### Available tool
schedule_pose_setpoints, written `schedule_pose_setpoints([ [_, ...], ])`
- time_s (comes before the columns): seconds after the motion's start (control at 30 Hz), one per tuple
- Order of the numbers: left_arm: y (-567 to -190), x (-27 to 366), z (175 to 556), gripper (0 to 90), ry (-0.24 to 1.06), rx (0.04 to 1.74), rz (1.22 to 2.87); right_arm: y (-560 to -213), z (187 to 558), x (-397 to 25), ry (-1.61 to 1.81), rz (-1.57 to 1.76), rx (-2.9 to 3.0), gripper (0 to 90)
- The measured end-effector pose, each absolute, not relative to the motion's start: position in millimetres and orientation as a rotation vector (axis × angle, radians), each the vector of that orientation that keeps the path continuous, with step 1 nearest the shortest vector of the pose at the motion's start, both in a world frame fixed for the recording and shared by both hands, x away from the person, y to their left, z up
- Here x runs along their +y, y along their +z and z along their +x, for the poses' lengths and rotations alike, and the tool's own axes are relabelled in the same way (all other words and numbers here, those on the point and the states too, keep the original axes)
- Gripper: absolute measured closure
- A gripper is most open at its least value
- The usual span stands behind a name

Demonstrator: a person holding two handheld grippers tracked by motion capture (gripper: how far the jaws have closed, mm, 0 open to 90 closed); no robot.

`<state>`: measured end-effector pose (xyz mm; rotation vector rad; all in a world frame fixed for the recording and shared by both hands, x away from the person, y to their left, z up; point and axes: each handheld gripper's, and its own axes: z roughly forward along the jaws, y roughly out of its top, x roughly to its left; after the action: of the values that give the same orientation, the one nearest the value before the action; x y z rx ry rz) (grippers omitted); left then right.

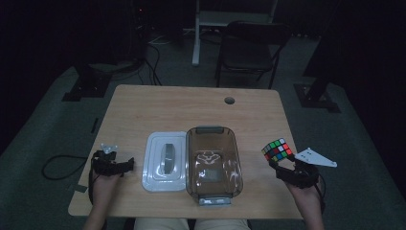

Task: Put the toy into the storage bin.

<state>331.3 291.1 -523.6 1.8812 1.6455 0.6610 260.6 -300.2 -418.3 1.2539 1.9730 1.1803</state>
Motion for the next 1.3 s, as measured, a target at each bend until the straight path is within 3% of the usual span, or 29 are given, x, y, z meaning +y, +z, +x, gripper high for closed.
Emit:
schedule_pose_setpoints([
  [0.7,-524,291,331,1.7,0.661,1.645,1.882,-368,257,-243,1.307,0.915,2.136,34.1],
  [1.3,-524,291,331,1.7,0.662,1.644,1.883,-376,268,-182,1.295,0.650,2.455,34.1],
])
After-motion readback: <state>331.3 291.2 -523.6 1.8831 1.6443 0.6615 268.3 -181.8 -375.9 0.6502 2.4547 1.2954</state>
